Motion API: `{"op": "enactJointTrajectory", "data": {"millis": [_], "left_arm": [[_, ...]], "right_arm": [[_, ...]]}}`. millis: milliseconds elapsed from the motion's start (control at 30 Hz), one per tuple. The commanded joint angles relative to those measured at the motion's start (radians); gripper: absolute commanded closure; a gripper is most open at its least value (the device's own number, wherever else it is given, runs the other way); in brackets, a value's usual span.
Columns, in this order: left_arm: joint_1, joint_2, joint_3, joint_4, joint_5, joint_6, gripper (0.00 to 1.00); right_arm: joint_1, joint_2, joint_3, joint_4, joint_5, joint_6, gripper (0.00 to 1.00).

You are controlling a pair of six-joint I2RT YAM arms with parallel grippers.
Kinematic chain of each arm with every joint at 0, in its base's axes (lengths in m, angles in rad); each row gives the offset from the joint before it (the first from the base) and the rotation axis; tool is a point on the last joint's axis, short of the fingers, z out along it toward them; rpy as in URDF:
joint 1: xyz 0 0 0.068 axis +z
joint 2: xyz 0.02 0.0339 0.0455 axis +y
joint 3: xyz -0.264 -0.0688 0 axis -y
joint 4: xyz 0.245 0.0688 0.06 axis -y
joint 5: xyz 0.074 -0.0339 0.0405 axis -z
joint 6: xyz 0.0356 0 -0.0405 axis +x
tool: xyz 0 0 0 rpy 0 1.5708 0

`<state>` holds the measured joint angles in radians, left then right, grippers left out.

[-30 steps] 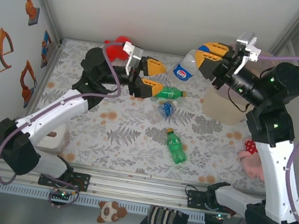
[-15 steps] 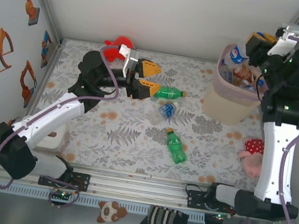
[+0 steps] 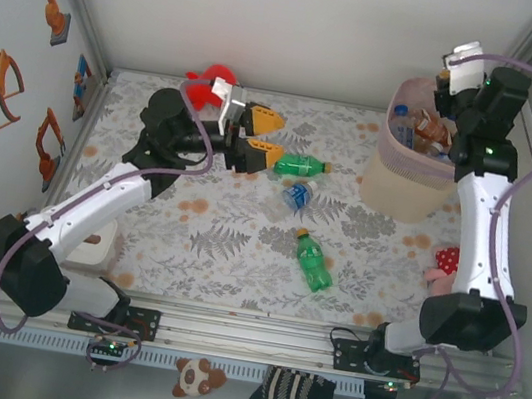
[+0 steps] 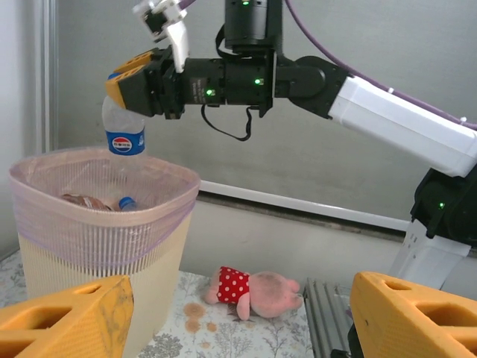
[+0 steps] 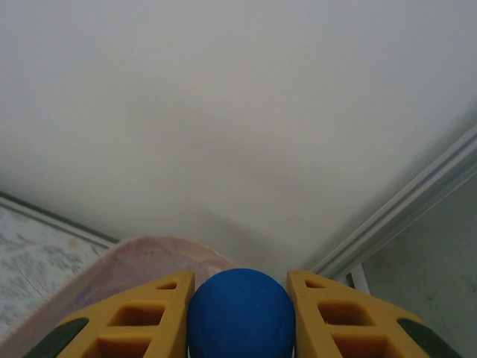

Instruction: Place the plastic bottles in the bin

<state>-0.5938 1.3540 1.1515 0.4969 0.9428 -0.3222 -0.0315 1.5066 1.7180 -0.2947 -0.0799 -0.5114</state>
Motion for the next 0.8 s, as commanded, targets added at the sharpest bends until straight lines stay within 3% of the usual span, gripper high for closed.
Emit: {"op": "enactJointTrajectory", "data": {"millis": [0, 400, 600, 767], "left_arm": [[0.008, 0.032, 0.003, 0.043, 0.032, -0.012, 0.24], [0.031, 0.138, 0.021, 0.150, 0.069, -0.103, 0.24], [0.035, 0.174, 0.037, 0.184, 0.076, -0.132, 0.24], [0.035, 0.187, 0.042, 0.199, 0.079, -0.149, 0.24]], "right_arm": [[-0.006, 0.061, 0.034, 0.029, 0.046, -0.199, 0.88], [-0.017, 0.281, 0.072, 0.061, 0.103, -0.407, 0.89], [-0.043, 0.333, 0.053, 0.092, 0.084, -0.423, 0.89], [-0.065, 0.366, 0.028, 0.097, 0.066, -0.418, 0.83]]}}
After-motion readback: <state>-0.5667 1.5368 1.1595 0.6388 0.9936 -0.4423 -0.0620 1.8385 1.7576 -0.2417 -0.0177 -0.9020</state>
